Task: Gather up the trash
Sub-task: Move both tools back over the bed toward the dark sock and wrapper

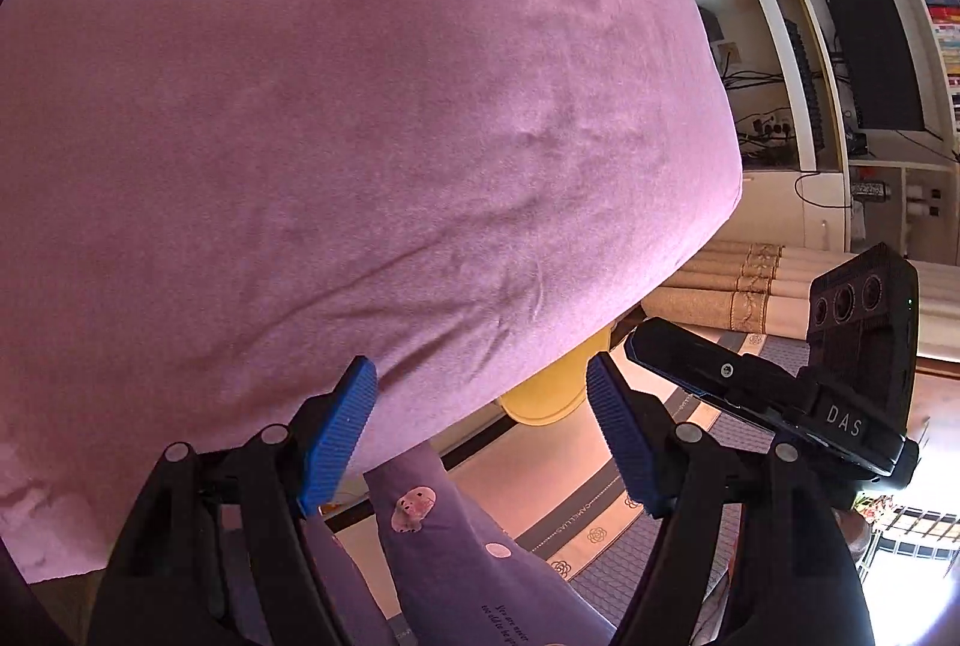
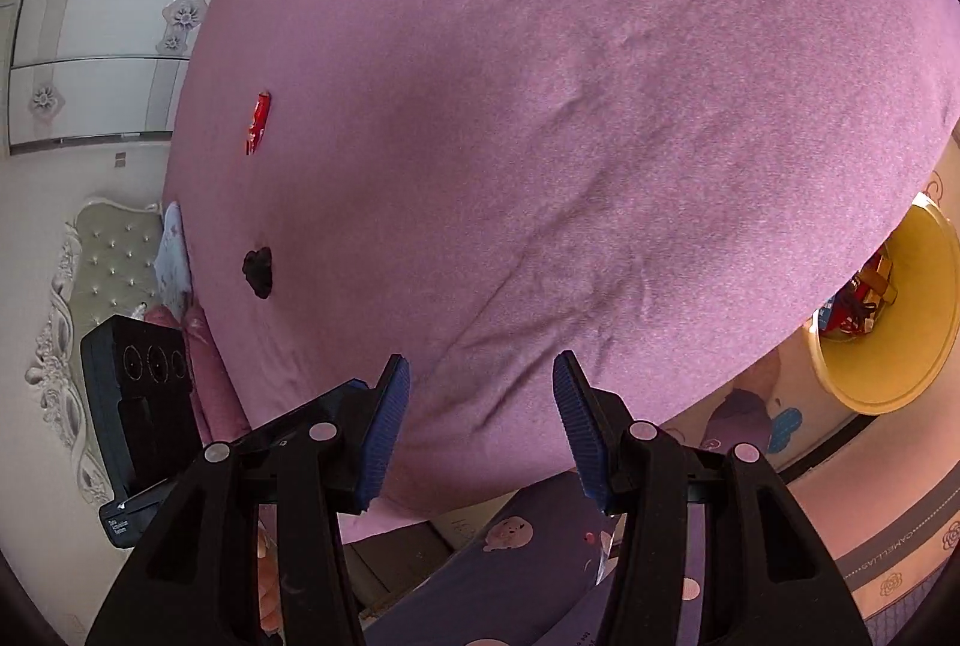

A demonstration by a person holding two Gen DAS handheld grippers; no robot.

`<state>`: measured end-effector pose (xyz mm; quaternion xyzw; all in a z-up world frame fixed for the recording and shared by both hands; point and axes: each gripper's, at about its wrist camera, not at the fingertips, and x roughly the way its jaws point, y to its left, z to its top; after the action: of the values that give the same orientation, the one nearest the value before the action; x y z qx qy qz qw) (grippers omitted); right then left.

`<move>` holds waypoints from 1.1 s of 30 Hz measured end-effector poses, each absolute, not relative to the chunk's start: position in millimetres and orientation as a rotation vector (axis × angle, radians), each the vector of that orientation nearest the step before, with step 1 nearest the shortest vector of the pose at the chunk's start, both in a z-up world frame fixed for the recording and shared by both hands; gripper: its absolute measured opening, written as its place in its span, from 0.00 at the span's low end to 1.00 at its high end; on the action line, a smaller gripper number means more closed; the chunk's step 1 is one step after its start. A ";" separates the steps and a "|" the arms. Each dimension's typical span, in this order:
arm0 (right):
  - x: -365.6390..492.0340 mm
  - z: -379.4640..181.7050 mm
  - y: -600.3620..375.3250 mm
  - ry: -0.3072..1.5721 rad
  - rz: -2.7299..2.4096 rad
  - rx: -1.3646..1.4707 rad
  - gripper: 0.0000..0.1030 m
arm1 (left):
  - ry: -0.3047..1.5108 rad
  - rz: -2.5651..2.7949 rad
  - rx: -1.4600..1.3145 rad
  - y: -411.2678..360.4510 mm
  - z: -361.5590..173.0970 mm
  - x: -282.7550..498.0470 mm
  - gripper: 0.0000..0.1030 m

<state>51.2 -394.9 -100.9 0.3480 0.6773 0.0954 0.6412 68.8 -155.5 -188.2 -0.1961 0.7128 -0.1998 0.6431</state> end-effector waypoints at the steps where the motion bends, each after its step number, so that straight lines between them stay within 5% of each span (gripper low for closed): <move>1: 56.9 -103.2 -381.6 1.555 0.227 0.782 0.49 | 1.616 -0.440 -0.454 -141.0 -187.9 70.6 0.70; 33: 224.2 -153.6 -113.6 1.711 0.547 0.486 0.49 | 1.427 0.056 -0.747 165.9 -232.2 163.7 0.72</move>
<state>224.2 -113.6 -153.6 0.2095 0.7373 0.2358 0.5974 163.7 165.9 -232.2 -0.3345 0.6386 0.0251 0.6926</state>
